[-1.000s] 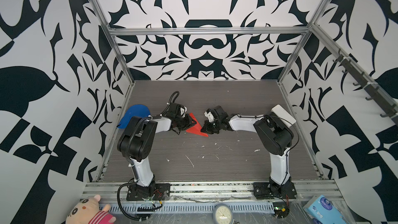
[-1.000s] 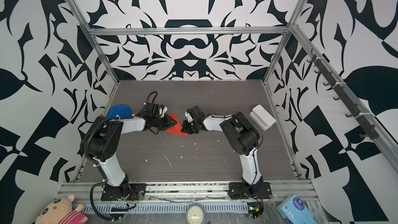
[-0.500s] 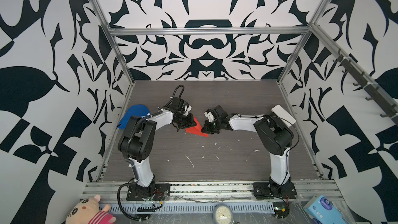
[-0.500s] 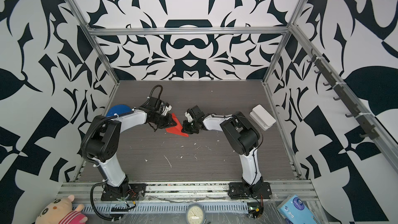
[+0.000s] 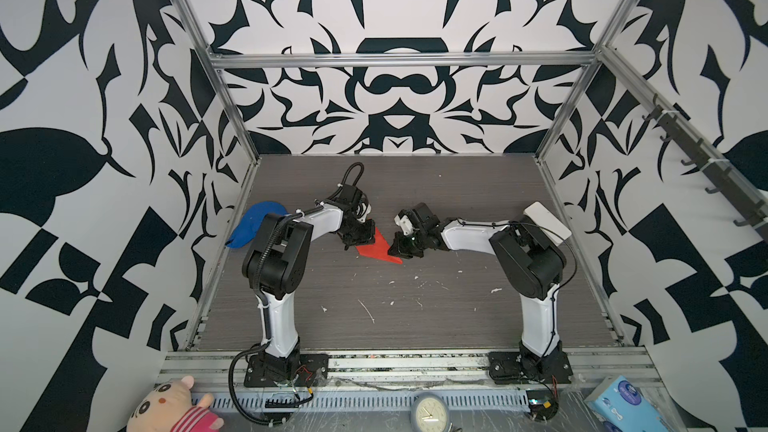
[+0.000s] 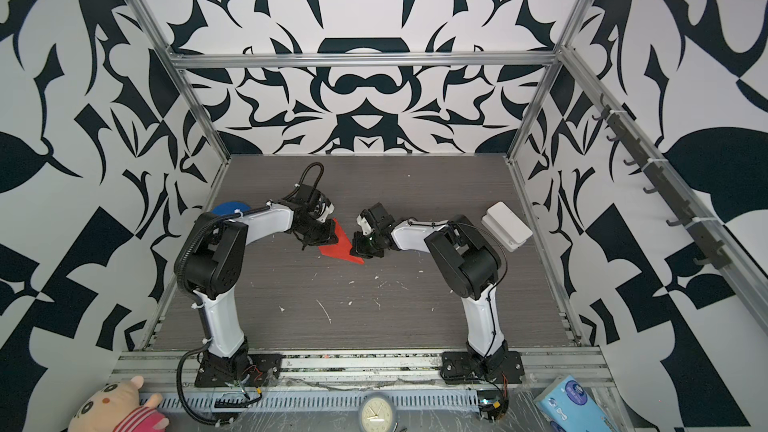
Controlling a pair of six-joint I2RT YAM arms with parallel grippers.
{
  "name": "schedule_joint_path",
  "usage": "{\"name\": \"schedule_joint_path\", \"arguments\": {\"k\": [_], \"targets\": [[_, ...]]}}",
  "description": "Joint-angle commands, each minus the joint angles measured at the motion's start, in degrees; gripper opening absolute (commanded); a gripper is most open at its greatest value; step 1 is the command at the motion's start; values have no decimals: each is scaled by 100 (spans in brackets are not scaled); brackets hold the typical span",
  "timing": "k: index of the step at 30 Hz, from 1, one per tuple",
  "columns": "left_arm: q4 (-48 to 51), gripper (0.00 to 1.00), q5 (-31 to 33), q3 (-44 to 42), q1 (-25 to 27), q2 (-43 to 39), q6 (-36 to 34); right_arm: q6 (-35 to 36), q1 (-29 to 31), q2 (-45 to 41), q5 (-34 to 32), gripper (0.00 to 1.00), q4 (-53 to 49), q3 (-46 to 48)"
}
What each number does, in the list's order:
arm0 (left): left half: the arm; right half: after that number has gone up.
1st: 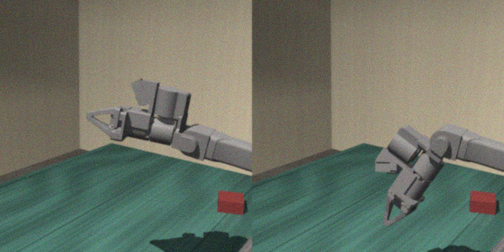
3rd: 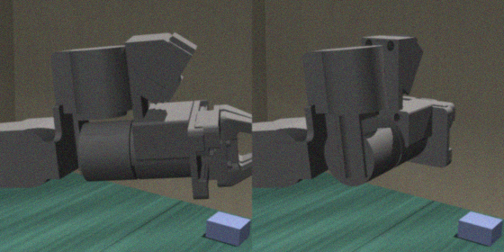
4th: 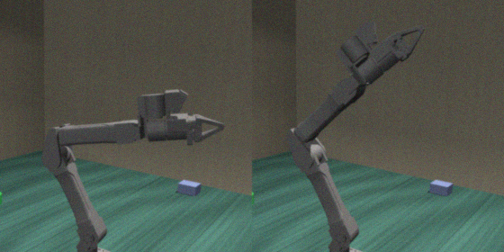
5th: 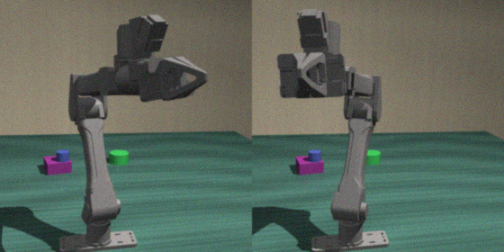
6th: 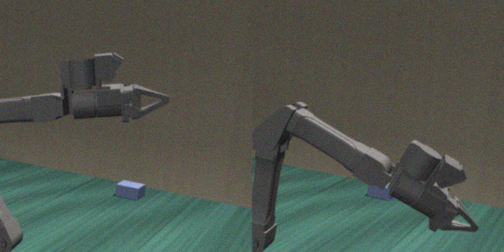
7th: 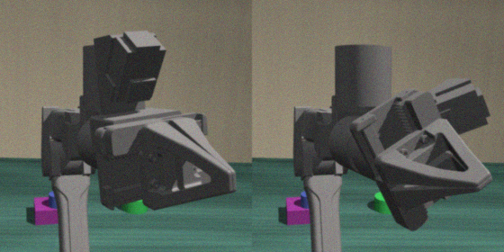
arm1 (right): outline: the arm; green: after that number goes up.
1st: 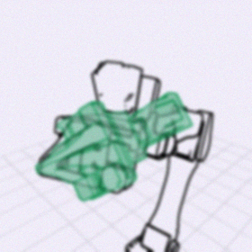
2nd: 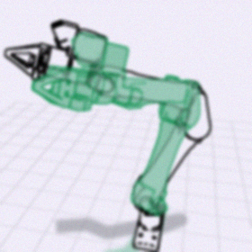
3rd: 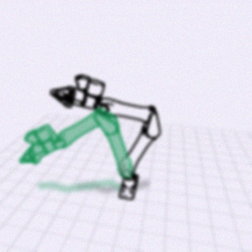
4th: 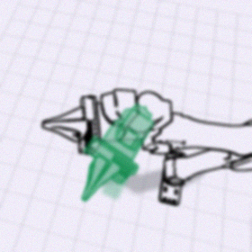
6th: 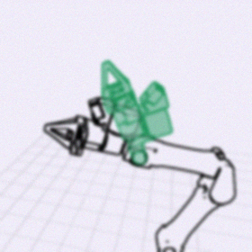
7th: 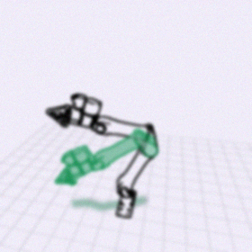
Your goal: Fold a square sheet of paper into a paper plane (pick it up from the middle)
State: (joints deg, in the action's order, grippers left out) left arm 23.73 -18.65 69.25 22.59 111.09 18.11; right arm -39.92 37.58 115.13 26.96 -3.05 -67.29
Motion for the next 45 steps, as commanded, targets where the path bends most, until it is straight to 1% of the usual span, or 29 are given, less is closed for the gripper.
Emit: {"name": "schedule_joint_path", "arguments": {"k": [1,6,9,13,18,25,28,31,35,37,41,43,45], "targets": [[433,8,333,132,15,201,-405,39,-14,194,-254,0,-505,49],[694,8,413,320,11,373,-730,29,-14,194,-270,0,-533,66],[898,8,348,390,-17,345,-1009,33,-14,199,-288,0,-572,72],[1315,8,165,615,-165,401,-1324,-4,-11,229,-297,0,-583,68],[1682,11,183,915,-408,544,-1559,-17,-14,264,-308,0,-592,84],[1765,12,497,1138,-606,667,-1697,-20,-12,256,-315,0,-596,80],[1689,13,830,1165,-674,689,-1609,-23,-14,261,-314,0,-596,91],[1693,13,906,1201,-750,745,-1590,-24,-8,257,-314,0,-605,84],[1625,13,1353,1187,-799,753,-1500,-16,-13,251,-323,0,-600,102],[1548,14,1503,1185,-897,736,-1343,-24,-14,255,-328,0,-602,102],[1530,20,1786,1391,-1028,819,-691,-23,-11,256,-328,0,-600,106],[1536,20,1863,1399,-1028,815,-581,-28,-14,264,-333,0,-596,110],[1562,20,2078,1372,-1030,788,-489,-25,-14,273,-332,0,-592,102]]}}
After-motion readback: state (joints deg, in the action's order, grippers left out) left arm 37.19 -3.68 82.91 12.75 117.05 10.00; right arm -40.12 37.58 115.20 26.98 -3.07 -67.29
